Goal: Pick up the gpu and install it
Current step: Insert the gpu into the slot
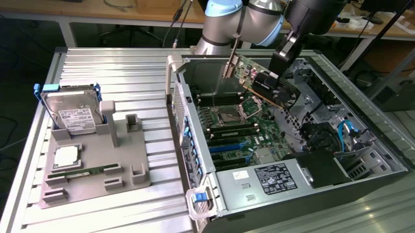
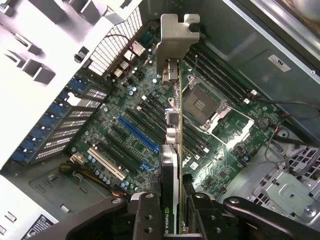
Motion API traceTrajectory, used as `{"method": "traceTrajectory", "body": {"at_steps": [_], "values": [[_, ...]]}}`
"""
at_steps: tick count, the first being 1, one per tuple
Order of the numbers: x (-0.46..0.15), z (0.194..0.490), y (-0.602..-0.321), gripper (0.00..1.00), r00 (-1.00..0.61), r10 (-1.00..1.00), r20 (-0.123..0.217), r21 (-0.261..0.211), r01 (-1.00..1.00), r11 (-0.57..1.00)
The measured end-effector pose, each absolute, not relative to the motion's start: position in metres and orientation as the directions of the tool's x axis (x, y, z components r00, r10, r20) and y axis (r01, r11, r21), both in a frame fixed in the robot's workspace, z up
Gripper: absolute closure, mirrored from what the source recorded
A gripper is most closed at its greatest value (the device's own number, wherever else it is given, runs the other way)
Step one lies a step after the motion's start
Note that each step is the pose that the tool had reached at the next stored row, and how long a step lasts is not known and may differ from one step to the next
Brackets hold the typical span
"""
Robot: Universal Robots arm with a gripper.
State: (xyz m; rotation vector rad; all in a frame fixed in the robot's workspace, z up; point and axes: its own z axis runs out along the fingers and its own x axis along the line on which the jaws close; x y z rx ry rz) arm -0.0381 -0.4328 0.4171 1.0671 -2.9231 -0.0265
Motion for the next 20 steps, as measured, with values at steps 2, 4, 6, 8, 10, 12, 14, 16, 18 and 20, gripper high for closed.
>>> {"method": "traceTrajectory", "body": {"at_steps": [2, 4, 6, 8, 10, 12, 14, 16, 18, 20], "values": [[-0.0381, 0.4171, -0.4328, 0.73, -0.759, -0.651, 0.022, 0.026, -0.651, 0.759], [-0.0381, 0.4171, -0.4328, 0.73, -0.753, -0.657, 0.022, 0.026, -0.657, 0.754], [-0.0381, 0.4171, -0.4328, 0.73, -0.747, -0.664, 0.022, 0.026, -0.664, 0.748], [-0.0381, 0.4171, -0.4327, 0.73, -0.742, -0.670, 0.022, 0.026, -0.670, 0.742], [-0.0381, 0.4171, -0.4327, 0.73, -0.736, -0.676, 0.022, 0.026, -0.676, 0.737], [-0.0381, 0.4171, -0.4327, 0.73, -0.731, -0.682, 0.022, 0.026, -0.682, 0.731], [-0.0381, 0.4171, -0.4327, 0.73, -0.725, -0.688, 0.022, 0.026, -0.688, 0.726], [-0.0381, 0.4170, -0.4327, 0.73, -0.720, -0.694, 0.022, 0.026, -0.694, 0.720], [-0.0381, 0.4171, -0.4326, 0.73, -0.714, -0.700, 0.022, 0.026, -0.700, 0.714], [-0.0381, 0.4171, -0.4326, 0.73, -0.707, -0.707, 0.022, 0.026, -0.706, 0.707]]}}
